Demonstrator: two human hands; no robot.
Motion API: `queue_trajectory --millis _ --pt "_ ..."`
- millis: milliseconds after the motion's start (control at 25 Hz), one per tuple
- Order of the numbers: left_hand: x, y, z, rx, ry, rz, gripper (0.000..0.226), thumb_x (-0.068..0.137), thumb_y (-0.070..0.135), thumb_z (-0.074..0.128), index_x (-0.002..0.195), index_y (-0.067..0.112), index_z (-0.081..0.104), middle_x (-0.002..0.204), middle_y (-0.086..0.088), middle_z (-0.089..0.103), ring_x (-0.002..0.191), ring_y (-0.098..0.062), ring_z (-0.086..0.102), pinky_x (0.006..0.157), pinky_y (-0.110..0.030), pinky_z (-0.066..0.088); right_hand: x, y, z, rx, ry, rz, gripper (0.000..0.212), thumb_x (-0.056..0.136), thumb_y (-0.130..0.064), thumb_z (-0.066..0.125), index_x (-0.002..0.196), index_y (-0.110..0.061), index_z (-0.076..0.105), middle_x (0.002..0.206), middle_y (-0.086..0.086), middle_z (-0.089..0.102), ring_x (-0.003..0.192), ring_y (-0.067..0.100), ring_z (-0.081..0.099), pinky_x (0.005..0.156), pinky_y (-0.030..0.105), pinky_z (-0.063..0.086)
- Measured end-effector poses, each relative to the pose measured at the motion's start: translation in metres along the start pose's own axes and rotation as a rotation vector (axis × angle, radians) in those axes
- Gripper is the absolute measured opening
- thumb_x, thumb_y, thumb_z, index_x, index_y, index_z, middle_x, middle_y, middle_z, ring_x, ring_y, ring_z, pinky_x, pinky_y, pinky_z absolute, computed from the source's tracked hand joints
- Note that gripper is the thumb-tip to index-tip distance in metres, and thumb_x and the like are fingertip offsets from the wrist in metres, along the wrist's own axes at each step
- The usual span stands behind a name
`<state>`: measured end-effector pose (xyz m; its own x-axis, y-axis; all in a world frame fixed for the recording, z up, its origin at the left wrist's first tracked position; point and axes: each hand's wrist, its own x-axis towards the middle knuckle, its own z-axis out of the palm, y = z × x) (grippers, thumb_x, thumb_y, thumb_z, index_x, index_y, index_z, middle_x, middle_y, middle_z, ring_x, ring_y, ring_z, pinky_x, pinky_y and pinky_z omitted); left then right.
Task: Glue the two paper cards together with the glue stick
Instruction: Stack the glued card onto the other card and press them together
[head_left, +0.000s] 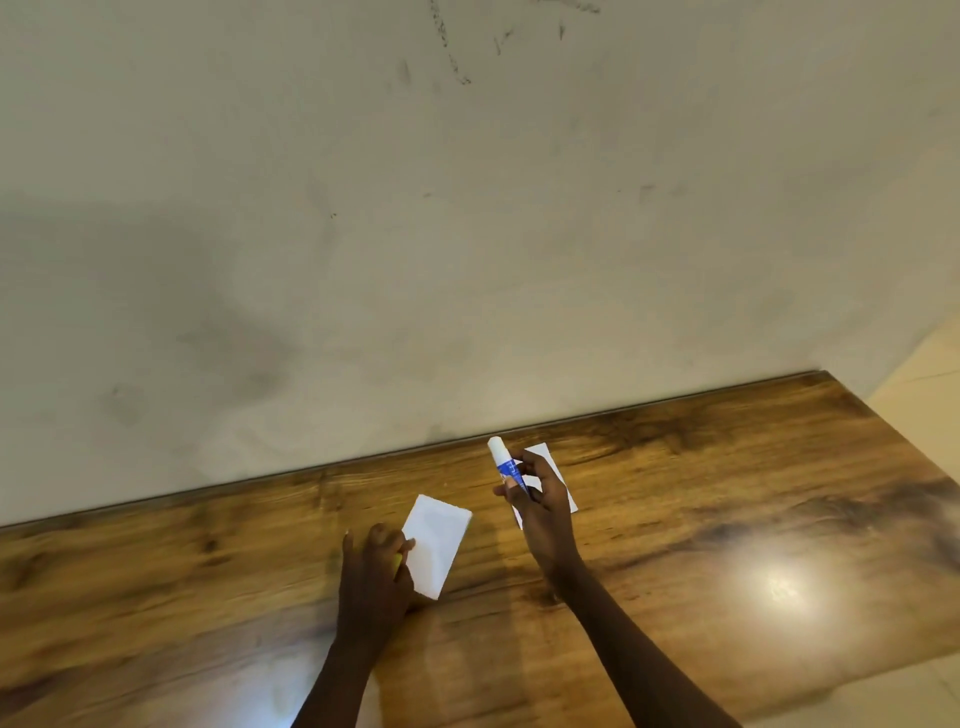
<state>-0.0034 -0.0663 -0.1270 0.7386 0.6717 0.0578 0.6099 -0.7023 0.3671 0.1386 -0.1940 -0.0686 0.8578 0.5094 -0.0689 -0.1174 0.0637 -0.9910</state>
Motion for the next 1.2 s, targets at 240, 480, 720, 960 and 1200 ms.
queue_trajectory --millis 240,480,720,960,1200 --pt "0.012 0.016 -0.015 0.038 -0.106 0.004 0.046 0.082 0.040 0.036 0.101 0.005 0.059 0.105 -0.012 0.068 0.094 -0.031 0.065 0.109 -0.059 0.016 0.002 -0.009 -0.032 0.071 0.052 -0.063 0.029 0.086 0.005 0.048 0.110 -0.011 0.050 0.108 0.009 0.054 0.086 0.027 0.059 0.062 0.011 0.051" --pt "0.022 0.043 -0.031 -0.374 0.081 -0.071 0.046 0.077 0.054 0.024 0.090 0.019 0.052 0.081 -0.008 0.063 0.070 -0.024 0.055 0.099 -0.060 0.030 0.016 -0.018 -0.085 0.038 0.153 -0.131 0.033 0.086 0.001 0.051 0.117 -0.008 0.049 0.113 0.012 0.054 0.094 0.028 0.057 0.070 0.019 0.050" --pt "0.026 0.165 -0.003 -0.667 -0.084 -0.020 0.044 0.079 0.041 0.027 0.116 0.019 0.036 0.123 -0.004 0.053 0.117 -0.027 0.049 0.112 -0.059 -0.001 0.031 -0.013 -0.135 0.059 0.229 -0.069 0.031 0.090 -0.004 0.045 0.121 -0.003 0.047 0.107 0.020 0.056 0.092 0.021 0.052 0.069 0.016 0.046" --pt "0.041 0.236 0.058 -0.369 -0.185 0.136 0.056 0.086 0.048 0.012 0.140 0.031 0.006 0.155 0.006 0.010 0.141 -0.012 -0.012 0.102 -0.059 -0.024 0.045 -0.007 -0.174 -0.097 0.185 -0.143 0.031 0.084 0.000 0.055 0.114 -0.007 0.049 0.102 0.011 0.059 0.094 0.021 0.056 0.076 0.017 0.048" --pt "0.055 0.237 0.097 -0.075 -0.073 0.249 0.064 0.073 0.071 -0.012 0.132 0.047 -0.014 0.153 -0.003 0.019 0.132 -0.028 -0.013 0.094 -0.062 -0.018 0.059 0.010 -0.195 -0.319 0.149 -0.163 0.033 0.074 0.007 0.063 0.099 -0.014 0.053 0.093 0.001 0.061 0.084 0.007 0.058 0.072 0.007 0.046"
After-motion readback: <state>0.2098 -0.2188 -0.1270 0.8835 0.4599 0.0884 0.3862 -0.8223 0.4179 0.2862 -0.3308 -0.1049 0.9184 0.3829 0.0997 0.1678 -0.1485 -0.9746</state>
